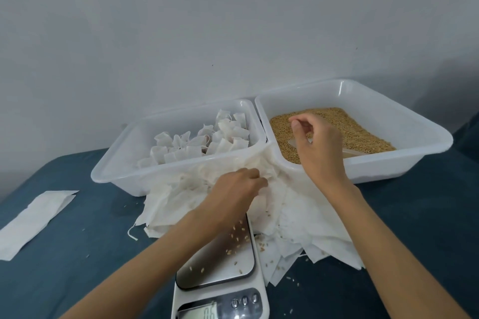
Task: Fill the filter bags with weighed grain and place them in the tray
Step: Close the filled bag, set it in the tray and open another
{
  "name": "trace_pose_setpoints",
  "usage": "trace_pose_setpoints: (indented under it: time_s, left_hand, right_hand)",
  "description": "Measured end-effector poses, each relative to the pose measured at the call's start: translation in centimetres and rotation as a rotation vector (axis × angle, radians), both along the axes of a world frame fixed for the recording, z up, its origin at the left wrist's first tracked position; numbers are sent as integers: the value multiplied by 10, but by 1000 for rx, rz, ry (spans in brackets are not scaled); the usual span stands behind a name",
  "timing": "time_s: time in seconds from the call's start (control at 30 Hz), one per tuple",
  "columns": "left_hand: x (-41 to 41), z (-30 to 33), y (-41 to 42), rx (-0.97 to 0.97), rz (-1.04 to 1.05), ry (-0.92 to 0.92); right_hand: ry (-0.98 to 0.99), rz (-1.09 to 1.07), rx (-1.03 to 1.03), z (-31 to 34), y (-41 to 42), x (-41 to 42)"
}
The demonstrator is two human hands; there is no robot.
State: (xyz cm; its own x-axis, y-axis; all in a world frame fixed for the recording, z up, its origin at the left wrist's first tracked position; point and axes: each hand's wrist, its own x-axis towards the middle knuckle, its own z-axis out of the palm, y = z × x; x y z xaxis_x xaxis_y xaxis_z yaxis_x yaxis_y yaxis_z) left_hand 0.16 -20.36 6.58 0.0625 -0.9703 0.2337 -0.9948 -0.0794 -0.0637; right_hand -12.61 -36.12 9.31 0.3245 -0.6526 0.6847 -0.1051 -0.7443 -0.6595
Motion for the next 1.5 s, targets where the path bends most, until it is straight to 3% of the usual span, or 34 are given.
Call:
trace_pose_setpoints:
  time_s: [0.33,0.47,0.6,0.67,0.77,0.83,0.93,1.03,1.1,1.2,1.27,1.4,1.5]
  left_hand:
    - [10,8,17,-446,0,117]
    - [7,14,15,-652,110,470]
    - [16,20,24,-791,298,1051]
    - [18,19,34,-805,328,1269]
    - [14,10,48,-798,314,1393]
    - [9,3,53,-810,312,1400]
    - [6,-2,58,-829,320,1402]
    - [7,-2,63,-851,297,1382]
    - [8,-1,64,-872,305,1299]
    - [6,-4,66,-871,313,1172]
    - [3,-6,67,-865,283,1103]
    - [-5,-10,64,-817,236,965]
    - [-6,-13,64,-802,221,1011]
  right_hand:
    - [-11,7,-17,-3,-3,2]
    - [-20,-5,-64,-3,-1,1]
    - [-104,80,-235,3,19,1]
    - [-99,290,-91,5,37,3]
    - [146,558,248,1,54,8]
    - [265,648,304,-6,55,11]
    - [243,759,396,-11,51,15]
    - [256,724,431,-19,49,19]
    - [260,598,314,-24,54,22]
    - [102,279,-139,-30,66,23]
    - [-29,268,-298,-32,73,22]
    - [-16,563,78,-33,84,24]
    - [24,565,171,-33,82,23]
